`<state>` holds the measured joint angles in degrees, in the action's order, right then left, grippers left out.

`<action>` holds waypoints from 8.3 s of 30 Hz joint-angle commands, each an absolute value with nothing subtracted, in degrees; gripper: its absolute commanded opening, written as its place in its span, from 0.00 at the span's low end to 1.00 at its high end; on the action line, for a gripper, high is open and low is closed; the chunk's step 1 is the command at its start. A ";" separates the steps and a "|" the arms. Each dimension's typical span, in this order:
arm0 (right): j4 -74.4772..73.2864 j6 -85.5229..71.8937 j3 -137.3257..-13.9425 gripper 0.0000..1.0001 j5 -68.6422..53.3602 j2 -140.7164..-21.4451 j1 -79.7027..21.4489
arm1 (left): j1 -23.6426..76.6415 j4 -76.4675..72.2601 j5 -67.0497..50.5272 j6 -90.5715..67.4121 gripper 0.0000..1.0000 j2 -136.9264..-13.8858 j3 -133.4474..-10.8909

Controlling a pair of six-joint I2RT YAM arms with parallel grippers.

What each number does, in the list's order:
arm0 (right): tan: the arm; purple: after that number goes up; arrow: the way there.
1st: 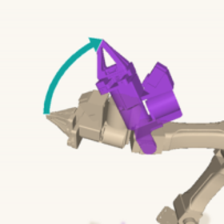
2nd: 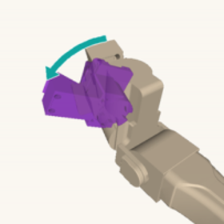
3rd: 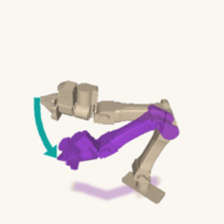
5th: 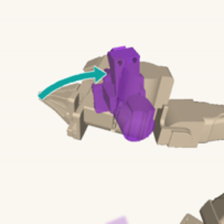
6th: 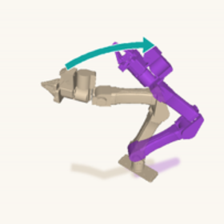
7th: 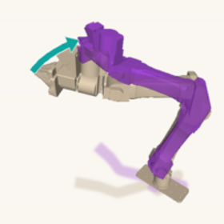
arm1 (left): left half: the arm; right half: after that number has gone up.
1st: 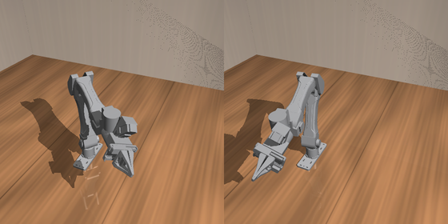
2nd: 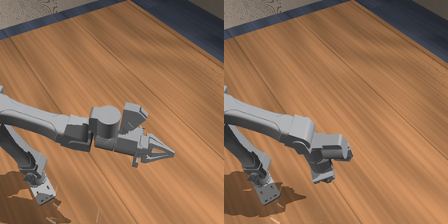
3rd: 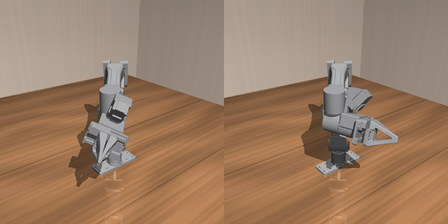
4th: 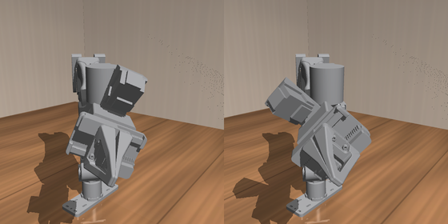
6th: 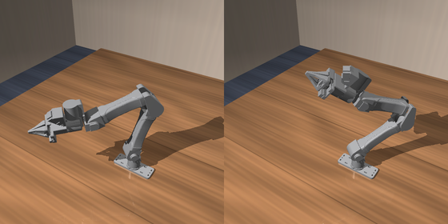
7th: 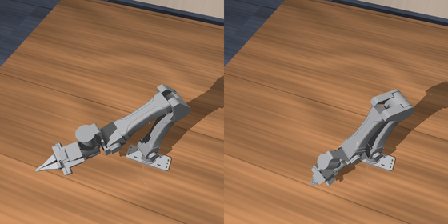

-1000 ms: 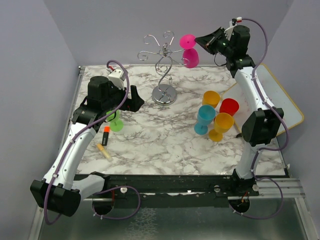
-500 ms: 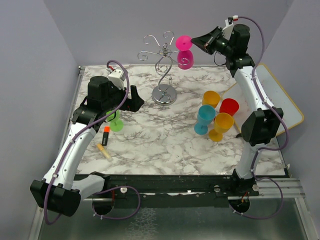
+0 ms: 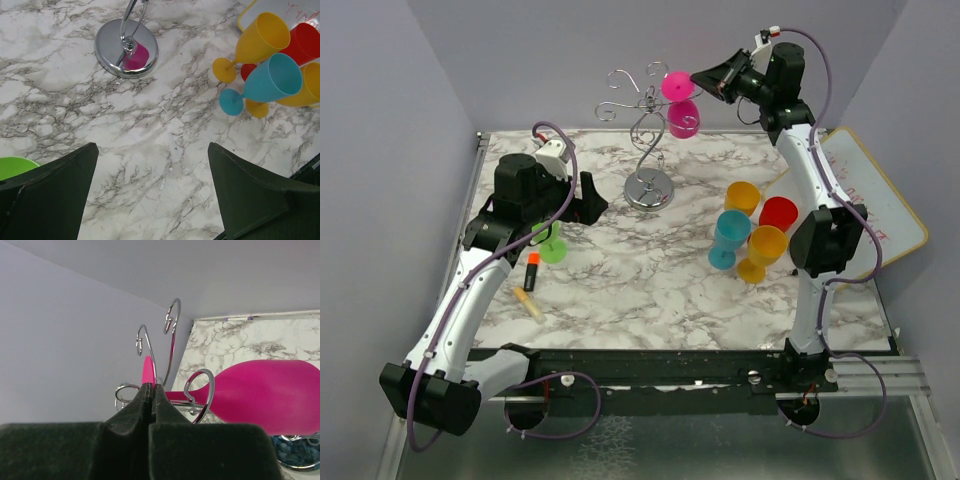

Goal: Take the wine glass off the wine glass rack
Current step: Pick up the wine glass from the wine rack, then place the wine glass at the center of the board.

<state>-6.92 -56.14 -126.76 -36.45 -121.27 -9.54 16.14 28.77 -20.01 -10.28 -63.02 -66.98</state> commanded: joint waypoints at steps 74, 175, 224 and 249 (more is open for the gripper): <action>-6.65 -42.13 -75.93 0.01 -51.52 -72.44 -0.44 | 16.08 -10.18 -48.09 -41.65 0.91 -63.64 -58.75; -14.04 -21.46 -81.80 0.82 -70.62 -84.96 -15.73 | 35.54 11.84 -64.12 38.70 0.00 -49.89 -48.39; -34.98 -9.91 -87.33 0.01 -52.53 -89.16 -24.39 | 36.47 27.06 -47.57 46.96 0.99 -49.93 -52.01; -18.78 1.26 -69.49 0.01 -0.49 -81.65 -43.14 | 36.39 9.07 13.95 -6.23 0.99 -49.31 -54.71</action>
